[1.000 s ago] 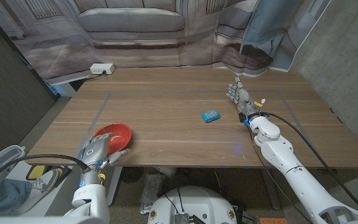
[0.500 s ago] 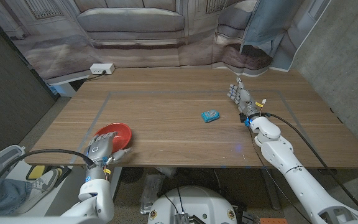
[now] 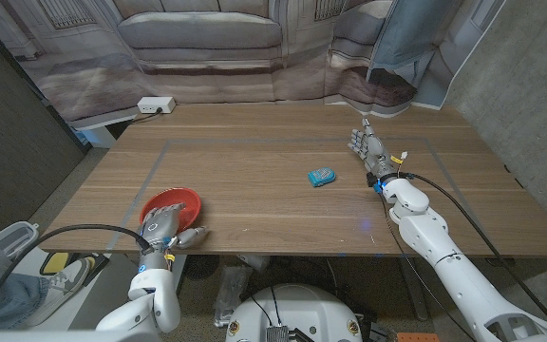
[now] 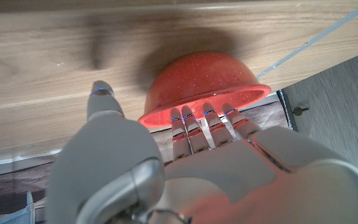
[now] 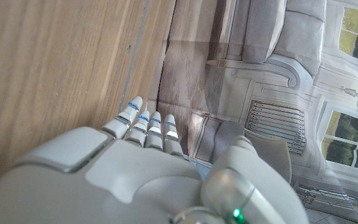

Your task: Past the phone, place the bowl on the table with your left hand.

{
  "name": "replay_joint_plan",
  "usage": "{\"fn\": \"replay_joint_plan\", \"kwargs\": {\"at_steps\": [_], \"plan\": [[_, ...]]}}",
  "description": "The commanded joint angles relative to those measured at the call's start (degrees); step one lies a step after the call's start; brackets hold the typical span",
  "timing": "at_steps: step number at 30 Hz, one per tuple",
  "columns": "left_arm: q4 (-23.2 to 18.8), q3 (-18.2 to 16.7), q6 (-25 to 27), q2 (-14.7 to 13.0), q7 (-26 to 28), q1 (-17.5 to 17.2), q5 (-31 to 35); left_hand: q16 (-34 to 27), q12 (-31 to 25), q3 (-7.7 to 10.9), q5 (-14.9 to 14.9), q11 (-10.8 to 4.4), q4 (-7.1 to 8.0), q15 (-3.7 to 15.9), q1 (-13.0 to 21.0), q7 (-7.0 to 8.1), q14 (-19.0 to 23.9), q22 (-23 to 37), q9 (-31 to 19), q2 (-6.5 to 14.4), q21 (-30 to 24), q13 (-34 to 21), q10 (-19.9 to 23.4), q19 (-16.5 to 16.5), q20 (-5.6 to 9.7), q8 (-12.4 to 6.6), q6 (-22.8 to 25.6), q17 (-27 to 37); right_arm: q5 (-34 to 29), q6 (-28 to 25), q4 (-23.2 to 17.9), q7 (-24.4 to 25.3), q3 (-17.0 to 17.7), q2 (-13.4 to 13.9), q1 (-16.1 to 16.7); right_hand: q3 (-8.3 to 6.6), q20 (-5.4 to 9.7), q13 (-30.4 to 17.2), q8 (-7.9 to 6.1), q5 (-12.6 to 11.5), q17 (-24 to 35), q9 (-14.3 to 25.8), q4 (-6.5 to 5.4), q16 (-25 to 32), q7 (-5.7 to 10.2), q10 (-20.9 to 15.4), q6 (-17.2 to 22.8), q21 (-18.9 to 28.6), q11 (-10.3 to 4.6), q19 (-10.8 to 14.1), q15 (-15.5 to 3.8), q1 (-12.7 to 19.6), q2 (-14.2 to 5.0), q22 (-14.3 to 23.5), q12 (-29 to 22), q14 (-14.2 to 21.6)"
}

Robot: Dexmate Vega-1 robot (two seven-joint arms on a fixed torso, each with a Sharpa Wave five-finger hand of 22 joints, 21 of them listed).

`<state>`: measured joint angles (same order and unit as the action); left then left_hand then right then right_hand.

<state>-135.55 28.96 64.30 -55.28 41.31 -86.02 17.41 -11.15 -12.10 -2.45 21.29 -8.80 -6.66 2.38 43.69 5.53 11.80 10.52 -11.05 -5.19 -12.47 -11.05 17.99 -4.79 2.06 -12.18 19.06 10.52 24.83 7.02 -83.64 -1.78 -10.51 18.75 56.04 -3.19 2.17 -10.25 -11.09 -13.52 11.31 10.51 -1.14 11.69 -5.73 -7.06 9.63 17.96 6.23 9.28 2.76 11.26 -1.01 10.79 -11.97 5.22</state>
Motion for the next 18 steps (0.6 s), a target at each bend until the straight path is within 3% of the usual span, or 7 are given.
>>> {"fn": "replay_joint_plan", "kwargs": {"at_steps": [1, 14, 18], "plan": [[1.03, 1.53, -0.62, 0.10, 1.12, 1.90, -1.62, -0.29, -0.37, -0.25, 0.53, -0.02, -0.21, 4.45, 0.70, 0.06, 0.85, 0.21, -0.21, 0.23, 0.08, -0.34, 0.71, -0.85, 1.28, -0.57, 0.80, 0.21, -0.15, 0.15, 0.27, -0.21, 0.33, 0.16, 0.31, 0.04, 1.92, -0.22, -0.13, 0.00, 0.23, 0.15, 0.24, -0.10, 0.02, -0.55, 0.08, -0.27, -0.10, 0.60, -0.12, 0.51, -0.26, 0.21, 0.06, 0.59], [1.31, 2.46, 0.08, 0.79, 2.64, 2.31, -2.36, -0.37, -0.47, -0.26, 0.85, 0.14, -0.23, 4.63, 1.98, 0.09, 1.55, 0.23, -0.21, 1.19, -0.07, -0.34, 1.67, -1.50, 1.57, -0.72, 1.85, 0.18, 0.20, -0.26, 0.89, -0.52, 0.46, -0.21, 0.19, 0.08, 1.91, -0.22, -0.13, 0.00, 0.24, 0.15, 0.28, -0.12, 0.09, -0.56, 0.06, -0.37, -0.10, 0.64, -0.19, 0.51, -0.29, 0.22, 0.07, 0.59], [1.68, 2.52, -0.20, 1.21, 3.66, 2.13, -2.30, -0.57, -0.57, -0.26, 0.98, -0.50, -0.24, 4.92, 2.52, 0.25, 2.35, 0.24, -0.21, 1.59, -0.23, -0.33, 2.26, -2.04, 2.34, -0.85, 2.49, 0.18, -0.05, -0.15, 1.31, -0.87, 0.29, -0.20, 0.03, 0.10, 1.90, -0.22, -0.13, 0.01, 0.24, 0.15, 0.29, -0.13, 0.09, -0.54, 0.06, -0.41, -0.12, 0.65, -0.20, 0.51, -0.31, 0.22, 0.08, 0.57]]}}
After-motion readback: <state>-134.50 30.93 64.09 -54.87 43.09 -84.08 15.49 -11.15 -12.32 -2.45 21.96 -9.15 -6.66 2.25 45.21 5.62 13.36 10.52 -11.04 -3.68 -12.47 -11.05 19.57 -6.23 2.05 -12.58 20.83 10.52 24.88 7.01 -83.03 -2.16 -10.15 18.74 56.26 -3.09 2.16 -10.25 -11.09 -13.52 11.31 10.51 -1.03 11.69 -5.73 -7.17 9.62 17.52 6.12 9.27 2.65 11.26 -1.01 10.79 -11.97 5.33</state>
